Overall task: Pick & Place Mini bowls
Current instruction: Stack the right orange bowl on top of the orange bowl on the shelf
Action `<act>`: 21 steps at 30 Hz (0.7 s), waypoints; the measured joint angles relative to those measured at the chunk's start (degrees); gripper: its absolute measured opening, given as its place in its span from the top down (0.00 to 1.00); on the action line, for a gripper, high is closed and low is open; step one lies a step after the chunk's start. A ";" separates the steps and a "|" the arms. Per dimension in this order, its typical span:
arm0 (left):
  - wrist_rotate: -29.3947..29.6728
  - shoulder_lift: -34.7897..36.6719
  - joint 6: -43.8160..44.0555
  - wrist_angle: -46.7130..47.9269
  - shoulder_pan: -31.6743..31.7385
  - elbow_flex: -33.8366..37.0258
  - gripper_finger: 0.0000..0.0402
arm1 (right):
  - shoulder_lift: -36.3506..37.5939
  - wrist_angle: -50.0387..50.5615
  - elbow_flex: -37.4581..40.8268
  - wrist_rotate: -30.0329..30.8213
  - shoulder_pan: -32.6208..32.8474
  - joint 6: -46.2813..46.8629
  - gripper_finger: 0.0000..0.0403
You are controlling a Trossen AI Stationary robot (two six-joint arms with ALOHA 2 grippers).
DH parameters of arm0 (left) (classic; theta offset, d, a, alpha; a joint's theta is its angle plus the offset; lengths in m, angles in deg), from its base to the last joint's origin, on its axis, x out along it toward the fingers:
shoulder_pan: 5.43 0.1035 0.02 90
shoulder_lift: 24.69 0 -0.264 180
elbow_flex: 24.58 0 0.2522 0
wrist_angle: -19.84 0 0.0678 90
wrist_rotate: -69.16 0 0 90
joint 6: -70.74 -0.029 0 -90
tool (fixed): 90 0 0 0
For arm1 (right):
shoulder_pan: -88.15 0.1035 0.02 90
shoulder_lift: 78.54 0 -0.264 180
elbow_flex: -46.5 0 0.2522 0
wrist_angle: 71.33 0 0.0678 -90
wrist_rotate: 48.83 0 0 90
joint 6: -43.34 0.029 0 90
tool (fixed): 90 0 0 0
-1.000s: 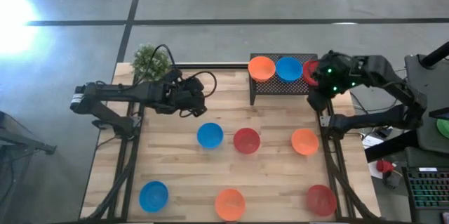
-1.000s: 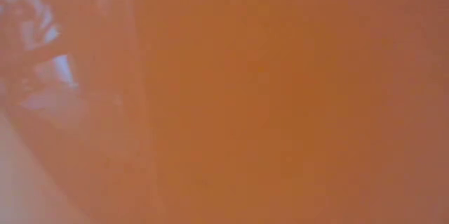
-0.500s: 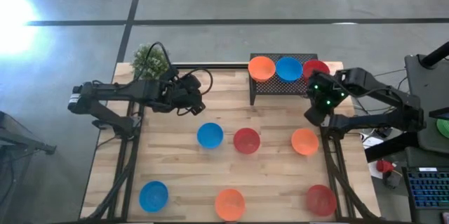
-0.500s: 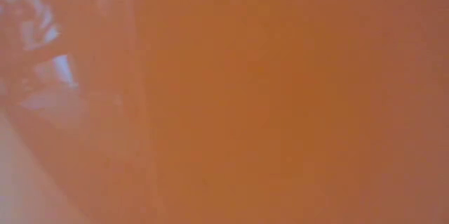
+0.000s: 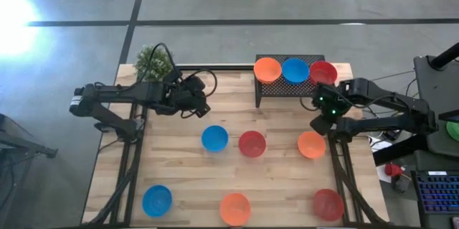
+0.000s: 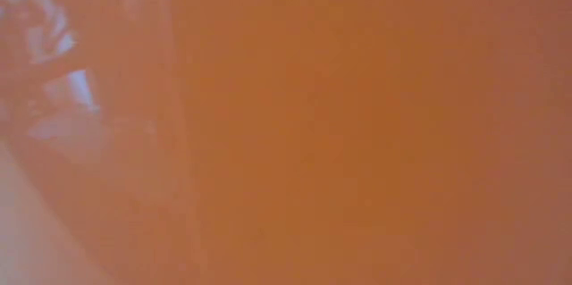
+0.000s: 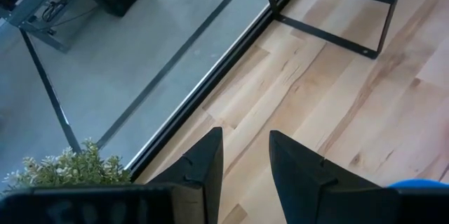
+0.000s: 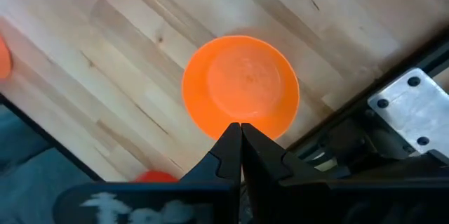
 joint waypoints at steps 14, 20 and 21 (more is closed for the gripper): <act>-0.39 0.00 -3.11 0.26 0.00 0.00 0.71 | 0.00 -0.88 1.73 -1.96 0.00 0.18 0.91; -0.39 0.00 -3.18 0.28 0.00 0.00 0.71 | 0.00 -2.81 1.80 -1.88 0.00 1.98 0.79; -0.39 0.00 -3.18 0.28 0.00 0.00 0.71 | 0.00 -3.38 1.98 -1.83 0.00 2.57 0.77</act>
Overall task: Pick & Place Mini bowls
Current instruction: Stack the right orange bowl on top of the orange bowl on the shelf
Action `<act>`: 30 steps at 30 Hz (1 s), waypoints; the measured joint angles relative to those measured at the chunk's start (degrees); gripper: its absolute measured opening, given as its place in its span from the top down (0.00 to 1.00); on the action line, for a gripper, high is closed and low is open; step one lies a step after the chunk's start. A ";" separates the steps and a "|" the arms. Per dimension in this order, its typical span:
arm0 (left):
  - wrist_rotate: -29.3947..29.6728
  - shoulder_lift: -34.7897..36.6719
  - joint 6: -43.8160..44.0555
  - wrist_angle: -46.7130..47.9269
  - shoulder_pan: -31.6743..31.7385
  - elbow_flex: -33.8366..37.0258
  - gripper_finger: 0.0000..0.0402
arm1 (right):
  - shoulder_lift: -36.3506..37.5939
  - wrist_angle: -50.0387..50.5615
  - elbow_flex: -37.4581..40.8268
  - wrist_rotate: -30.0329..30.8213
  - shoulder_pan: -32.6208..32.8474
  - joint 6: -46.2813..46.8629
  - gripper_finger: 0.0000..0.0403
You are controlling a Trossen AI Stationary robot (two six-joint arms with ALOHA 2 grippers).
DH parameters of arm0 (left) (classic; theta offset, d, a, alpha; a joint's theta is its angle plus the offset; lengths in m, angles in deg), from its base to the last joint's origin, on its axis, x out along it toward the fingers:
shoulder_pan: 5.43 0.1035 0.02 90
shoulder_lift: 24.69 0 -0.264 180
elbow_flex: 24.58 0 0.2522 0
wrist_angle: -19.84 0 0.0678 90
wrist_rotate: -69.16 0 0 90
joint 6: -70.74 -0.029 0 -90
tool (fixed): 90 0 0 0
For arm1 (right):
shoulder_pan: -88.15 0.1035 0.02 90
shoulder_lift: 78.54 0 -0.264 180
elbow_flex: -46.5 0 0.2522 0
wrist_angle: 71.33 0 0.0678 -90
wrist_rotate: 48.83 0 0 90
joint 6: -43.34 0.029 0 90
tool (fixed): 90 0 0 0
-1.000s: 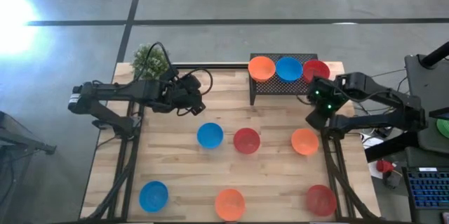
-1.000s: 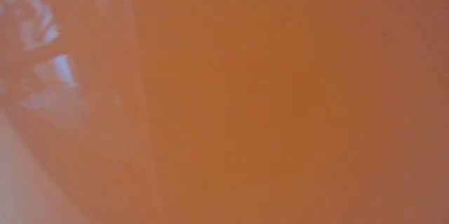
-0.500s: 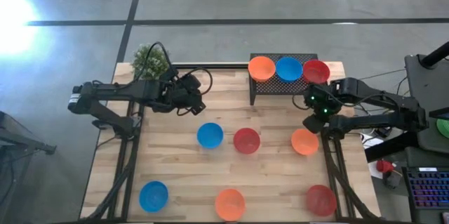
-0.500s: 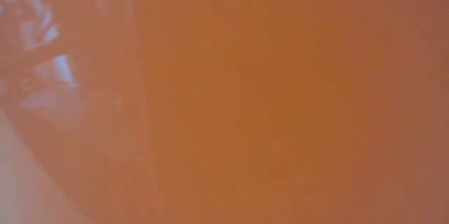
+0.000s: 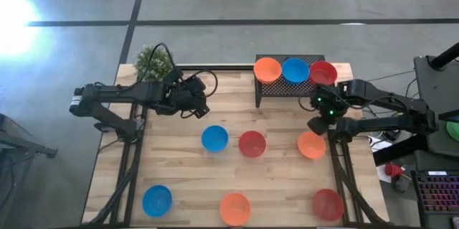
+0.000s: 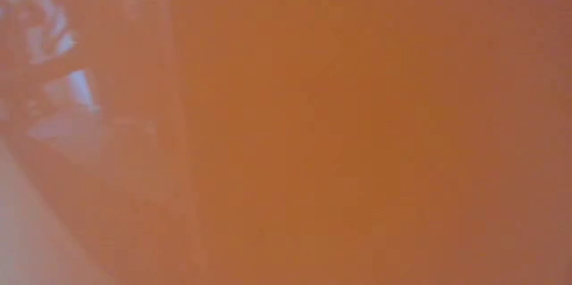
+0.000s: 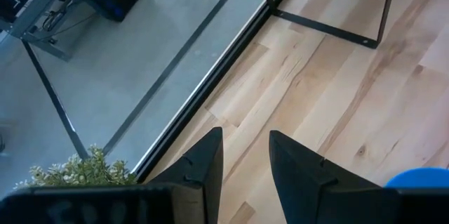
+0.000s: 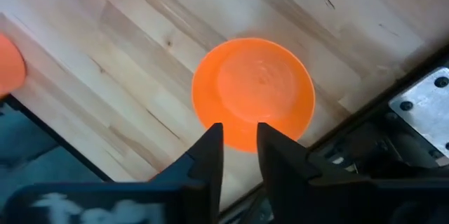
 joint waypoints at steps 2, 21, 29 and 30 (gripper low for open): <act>0.00 0.00 -0.15 0.02 0.00 0.00 0.71 | -0.03 -1.79 0.49 0.00 0.00 1.09 0.74; -0.02 0.04 -4.40 0.04 0.00 0.00 0.71 | -0.07 -13.16 8.99 0.06 0.33 21.57 0.72; -0.02 0.04 -5.18 0.52 0.00 0.00 0.71 | -2.21 -22.57 14.11 -2.08 4.85 30.73 0.71; -0.02 0.04 -5.18 0.50 0.00 0.00 0.71 | -2.57 -22.62 14.53 -2.58 5.80 31.97 0.71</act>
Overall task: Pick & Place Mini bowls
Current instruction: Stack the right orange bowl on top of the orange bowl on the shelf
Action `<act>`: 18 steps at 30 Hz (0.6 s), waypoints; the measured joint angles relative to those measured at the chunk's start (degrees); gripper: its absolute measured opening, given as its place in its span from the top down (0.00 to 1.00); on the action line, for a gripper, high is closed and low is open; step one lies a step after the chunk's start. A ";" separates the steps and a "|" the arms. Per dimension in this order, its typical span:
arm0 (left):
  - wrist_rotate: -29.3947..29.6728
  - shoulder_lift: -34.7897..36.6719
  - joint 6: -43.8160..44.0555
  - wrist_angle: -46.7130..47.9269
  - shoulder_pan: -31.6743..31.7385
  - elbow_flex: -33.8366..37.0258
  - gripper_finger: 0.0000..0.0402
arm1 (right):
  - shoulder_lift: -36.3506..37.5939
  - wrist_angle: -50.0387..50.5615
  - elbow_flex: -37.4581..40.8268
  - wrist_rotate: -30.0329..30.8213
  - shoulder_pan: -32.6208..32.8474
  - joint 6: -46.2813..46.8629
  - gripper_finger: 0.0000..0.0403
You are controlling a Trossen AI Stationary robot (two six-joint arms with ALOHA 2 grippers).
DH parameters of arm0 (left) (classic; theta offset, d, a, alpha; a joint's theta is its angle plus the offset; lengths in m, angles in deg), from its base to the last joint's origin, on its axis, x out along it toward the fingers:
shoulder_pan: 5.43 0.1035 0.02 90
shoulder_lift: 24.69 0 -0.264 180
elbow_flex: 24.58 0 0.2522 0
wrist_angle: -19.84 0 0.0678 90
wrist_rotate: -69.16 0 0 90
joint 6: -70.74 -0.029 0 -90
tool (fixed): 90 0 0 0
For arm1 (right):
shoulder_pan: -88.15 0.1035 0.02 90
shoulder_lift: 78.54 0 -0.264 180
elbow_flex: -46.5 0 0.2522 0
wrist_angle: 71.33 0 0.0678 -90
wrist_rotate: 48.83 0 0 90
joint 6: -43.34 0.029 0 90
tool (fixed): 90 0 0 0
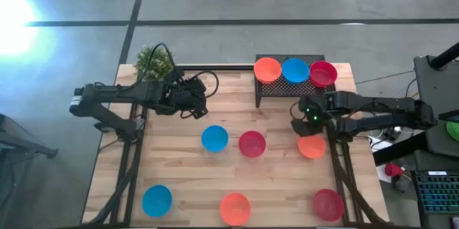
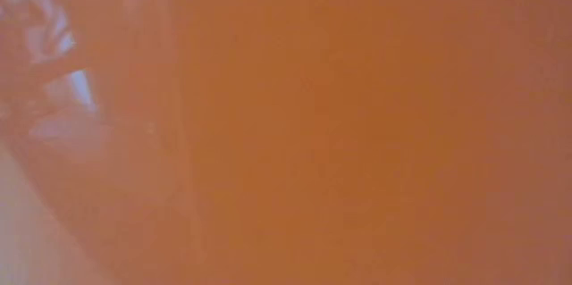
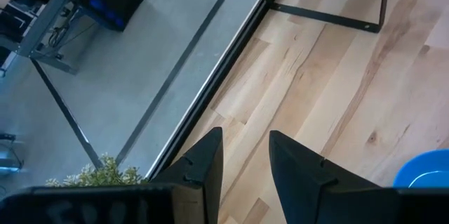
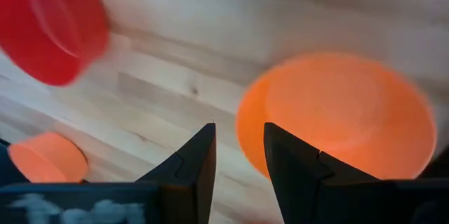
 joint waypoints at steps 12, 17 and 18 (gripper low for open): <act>0.00 0.00 -1.82 0.02 0.00 0.00 0.71 | -5.35 -6.54 1.25 2.80 9.35 7.19 0.73; 0.00 0.00 -1.84 0.04 0.00 0.00 0.71 | -9.11 -7.39 1.27 4.06 10.99 7.78 0.74; 0.00 0.00 -1.90 0.06 0.02 0.00 0.71 | -9.98 -7.60 1.27 4.77 11.21 8.26 0.74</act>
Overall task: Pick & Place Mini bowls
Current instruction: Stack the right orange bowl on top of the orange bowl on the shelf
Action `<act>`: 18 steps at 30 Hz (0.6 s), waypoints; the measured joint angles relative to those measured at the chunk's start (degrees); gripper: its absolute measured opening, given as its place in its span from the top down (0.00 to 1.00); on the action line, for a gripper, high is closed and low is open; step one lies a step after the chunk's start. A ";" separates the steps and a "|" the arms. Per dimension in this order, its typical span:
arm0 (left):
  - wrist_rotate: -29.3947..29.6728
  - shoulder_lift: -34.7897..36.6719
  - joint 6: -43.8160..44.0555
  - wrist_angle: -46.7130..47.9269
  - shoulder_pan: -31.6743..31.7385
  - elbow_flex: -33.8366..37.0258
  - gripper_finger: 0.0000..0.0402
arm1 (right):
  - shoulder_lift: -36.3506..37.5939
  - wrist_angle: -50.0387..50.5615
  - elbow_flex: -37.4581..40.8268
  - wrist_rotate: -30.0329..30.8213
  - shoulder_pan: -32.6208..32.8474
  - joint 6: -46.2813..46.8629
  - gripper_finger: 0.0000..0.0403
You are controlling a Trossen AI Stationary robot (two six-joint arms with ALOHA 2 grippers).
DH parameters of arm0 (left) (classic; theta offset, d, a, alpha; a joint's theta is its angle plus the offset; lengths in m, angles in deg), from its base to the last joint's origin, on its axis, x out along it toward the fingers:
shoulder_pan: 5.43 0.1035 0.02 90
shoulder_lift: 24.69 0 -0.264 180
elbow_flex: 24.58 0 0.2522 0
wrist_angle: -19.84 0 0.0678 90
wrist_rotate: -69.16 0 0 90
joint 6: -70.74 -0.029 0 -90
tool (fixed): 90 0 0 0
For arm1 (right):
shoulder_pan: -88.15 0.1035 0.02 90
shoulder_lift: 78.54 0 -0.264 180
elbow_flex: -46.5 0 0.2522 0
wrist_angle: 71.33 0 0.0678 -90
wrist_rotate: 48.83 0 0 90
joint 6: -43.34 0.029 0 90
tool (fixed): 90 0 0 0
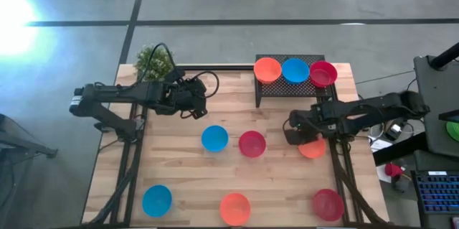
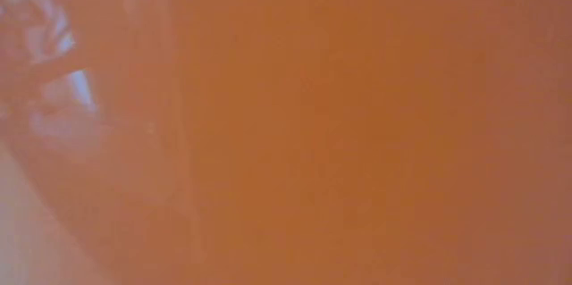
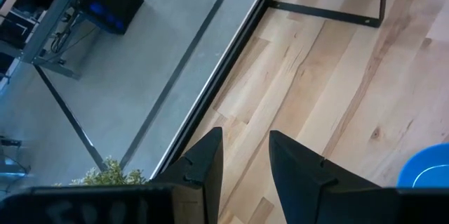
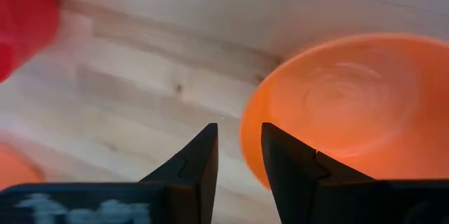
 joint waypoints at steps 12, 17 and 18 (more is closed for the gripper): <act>0.00 0.00 -0.09 0.79 0.00 0.00 0.71 | -9.65 -1.54 0.00 1.53 0.52 -1.49 0.74; 0.00 0.00 -0.46 0.79 0.00 0.00 0.71 | -13.41 -3.41 0.00 1.51 0.52 -3.92 0.75; 0.00 0.00 -0.62 0.79 0.00 0.00 0.71 | -13.96 -3.88 0.00 1.51 0.52 -4.29 0.76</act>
